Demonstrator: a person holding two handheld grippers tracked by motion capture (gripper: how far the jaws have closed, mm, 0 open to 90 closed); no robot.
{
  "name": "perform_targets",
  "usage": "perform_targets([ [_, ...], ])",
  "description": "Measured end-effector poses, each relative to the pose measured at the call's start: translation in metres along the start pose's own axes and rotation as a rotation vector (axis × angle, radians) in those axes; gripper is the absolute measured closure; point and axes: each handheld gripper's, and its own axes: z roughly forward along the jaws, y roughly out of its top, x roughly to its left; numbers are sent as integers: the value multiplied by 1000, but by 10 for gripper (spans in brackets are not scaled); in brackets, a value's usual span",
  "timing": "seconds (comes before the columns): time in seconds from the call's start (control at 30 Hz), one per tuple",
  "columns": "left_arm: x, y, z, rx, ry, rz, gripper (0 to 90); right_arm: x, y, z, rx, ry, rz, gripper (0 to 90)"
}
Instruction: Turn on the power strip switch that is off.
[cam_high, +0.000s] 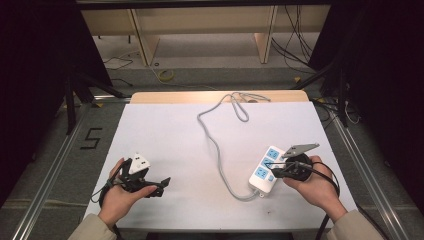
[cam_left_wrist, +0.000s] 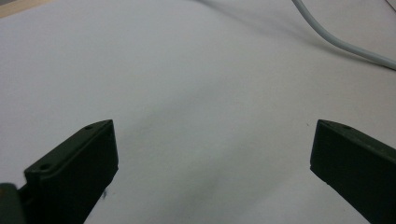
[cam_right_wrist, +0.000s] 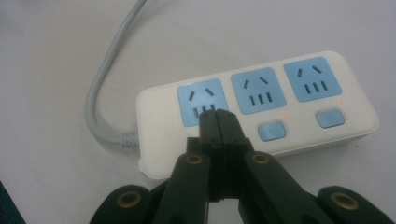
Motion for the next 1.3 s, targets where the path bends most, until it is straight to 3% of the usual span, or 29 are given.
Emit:
perform_targets([
  [1.3, 0, 0, 1, 9, -9, 2, 0, 3, 16, 23, 148, -10, -85, 900],
])
